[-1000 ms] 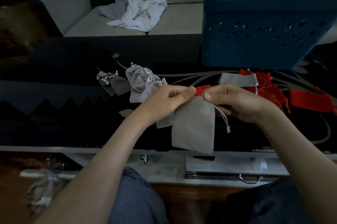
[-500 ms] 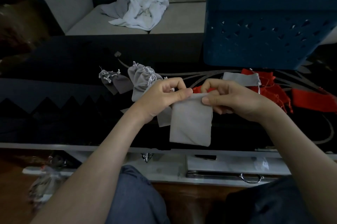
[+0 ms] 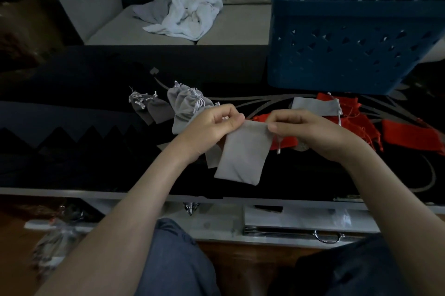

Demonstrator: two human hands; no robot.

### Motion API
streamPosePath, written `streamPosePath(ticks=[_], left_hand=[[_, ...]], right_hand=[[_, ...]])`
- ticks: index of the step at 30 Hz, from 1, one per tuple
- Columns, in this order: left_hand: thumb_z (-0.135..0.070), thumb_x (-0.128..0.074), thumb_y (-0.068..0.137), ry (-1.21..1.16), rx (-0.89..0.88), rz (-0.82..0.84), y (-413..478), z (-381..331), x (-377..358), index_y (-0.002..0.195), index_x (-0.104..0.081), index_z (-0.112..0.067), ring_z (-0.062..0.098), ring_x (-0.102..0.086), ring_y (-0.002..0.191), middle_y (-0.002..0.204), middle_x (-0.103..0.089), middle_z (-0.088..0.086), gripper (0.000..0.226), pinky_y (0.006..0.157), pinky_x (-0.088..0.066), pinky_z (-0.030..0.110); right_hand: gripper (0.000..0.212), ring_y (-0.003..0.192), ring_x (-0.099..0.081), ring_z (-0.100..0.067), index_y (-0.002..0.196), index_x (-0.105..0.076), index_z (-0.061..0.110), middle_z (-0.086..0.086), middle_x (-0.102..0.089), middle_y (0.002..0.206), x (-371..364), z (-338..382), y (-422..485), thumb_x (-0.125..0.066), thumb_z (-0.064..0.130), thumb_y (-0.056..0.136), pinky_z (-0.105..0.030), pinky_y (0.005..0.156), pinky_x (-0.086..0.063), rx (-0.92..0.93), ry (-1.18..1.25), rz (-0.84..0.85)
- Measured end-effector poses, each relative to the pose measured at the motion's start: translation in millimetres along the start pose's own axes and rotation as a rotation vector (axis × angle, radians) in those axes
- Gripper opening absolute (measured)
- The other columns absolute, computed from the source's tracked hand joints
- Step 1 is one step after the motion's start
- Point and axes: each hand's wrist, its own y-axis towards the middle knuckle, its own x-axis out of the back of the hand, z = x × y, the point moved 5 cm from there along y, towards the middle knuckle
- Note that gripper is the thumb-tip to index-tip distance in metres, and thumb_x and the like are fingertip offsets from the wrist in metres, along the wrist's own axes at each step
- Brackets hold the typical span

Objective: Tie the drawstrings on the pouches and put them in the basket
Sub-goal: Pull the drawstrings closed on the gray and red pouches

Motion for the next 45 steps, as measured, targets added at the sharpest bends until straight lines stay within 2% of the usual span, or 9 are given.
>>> streamPosePath(ticks=[7, 13, 17, 22, 25, 28, 35, 38, 45], left_hand=[[-0.031, -0.061, 0.087, -0.027, -0.014, -0.075, -0.4, -3.7, 4.3, 0.073, -0.055, -0.024, 0.024, -0.037, 0.059, 0.066, -0.045, 0.013, 0.016, 0.053, -0.027, 0.028], [-0.018, -0.049, 0.098, 0.032, 0.020, -0.101, -1.1, -3.1, 5.8, 0.120, -0.051, -0.012, -0.006, -0.046, 0.039, 0.042, -0.051, -0.017, 0.023, 0.042, -0.031, 0.005], [-0.033, -0.048, 0.098, 0.148, 0.084, -0.133, -2.4, 2.1, 13.7, 0.101, -0.059, -0.007, -0.006, -0.049, 0.050, 0.052, -0.054, -0.017, 0.029, 0.052, -0.036, 0.009], [-0.046, -0.043, 0.097, 0.540, 0.097, -0.254, -2.1, 4.1, 24.5, 0.051, -0.048, -0.023, -0.001, -0.046, 0.049, 0.046, -0.046, -0.012, 0.052, 0.052, -0.032, 0.009], [-0.040, -0.048, 0.097, 0.426, 0.052, -0.386, -3.9, -4.0, 28.1, 0.058, -0.059, -0.010, 0.000, -0.046, 0.047, 0.052, -0.052, -0.009, 0.050, 0.049, -0.035, 0.007], [-0.035, -0.050, 0.097, 0.263, -0.008, -0.467, -5.6, -12.5, 25.3, 0.050, -0.037, -0.011, 0.004, -0.033, 0.038, 0.039, -0.032, -0.014, 0.055, 0.043, -0.029, 0.010], [-0.032, -0.049, 0.094, 0.215, -0.080, -0.201, -1.0, -16.2, 0.7, 0.062, -0.050, -0.011, 0.014, -0.045, 0.064, 0.064, -0.047, 0.013, 0.038, 0.066, -0.038, 0.026], [-0.033, -0.042, 0.093, 0.316, -0.187, -0.216, 2.1, -23.9, -11.2, 0.063, -0.049, -0.025, 0.009, -0.052, 0.065, 0.061, -0.053, -0.006, 0.032, 0.069, -0.043, 0.033], [-0.032, -0.037, 0.102, 0.485, -0.281, -0.409, 1.3, -34.2, -18.1, 0.067, -0.037, -0.030, 0.005, -0.047, 0.056, 0.055, -0.042, -0.008, 0.035, 0.060, -0.038, 0.028]], right_hand=[[0.014, 0.062, -0.055, -0.013, 0.079, -0.059, 0.013, 0.001, -0.060, 0.066, -0.9, 3.8, 2.3, -0.053, 0.023, 0.086, -0.019, 0.060, -0.045, 0.017, 0.061, -0.016], [0.015, 0.047, -0.037, -0.009, 0.098, -0.061, 0.014, 0.003, -0.044, 0.055, 3.6, -5.8, 0.5, -0.047, 0.013, 0.097, -0.016, 0.044, -0.030, -0.069, 0.014, -0.109], [0.017, 0.044, -0.035, -0.005, 0.110, -0.056, 0.009, 0.004, -0.042, 0.054, 6.3, -7.9, 0.0, -0.043, 0.010, 0.099, -0.013, 0.042, -0.030, -0.103, 0.030, -0.168], [0.024, 0.055, -0.043, -0.014, 0.082, -0.061, 0.004, 0.000, -0.046, 0.058, 26.5, -24.3, -0.6, -0.045, 0.011, 0.098, -0.030, 0.060, -0.039, -0.251, -0.295, -0.302], [0.029, 0.061, -0.044, -0.012, 0.072, -0.060, 0.009, 0.002, -0.049, 0.061, 42.3, -25.4, -2.4, -0.046, 0.010, 0.097, -0.024, 0.065, -0.038, -0.260, -0.360, -0.430], [0.023, 0.069, -0.049, -0.012, 0.079, -0.063, 0.010, 0.001, -0.055, 0.071, 43.8, -20.2, -2.2, -0.048, 0.012, 0.097, -0.021, 0.065, -0.037, -0.227, -0.439, -0.481], [0.036, 0.094, -0.054, 0.010, 0.129, -0.048, 0.040, 0.021, -0.058, 0.110, 22.9, 4.2, -6.5, -0.051, 0.025, 0.096, -0.018, 0.090, -0.041, -0.031, -0.258, -0.396], [0.032, 0.098, -0.056, 0.012, 0.122, -0.056, 0.031, 0.012, -0.062, 0.119, 4.3, 17.0, -2.5, -0.052, 0.014, 0.095, -0.014, 0.090, -0.042, 0.072, -0.181, -0.261], [0.017, 0.082, -0.060, -0.012, 0.088, -0.066, 0.003, -0.008, -0.066, 0.085, -12.5, 18.1, 5.8, -0.061, 0.019, 0.085, -0.022, 0.077, -0.047, 0.114, 0.041, -0.146]])
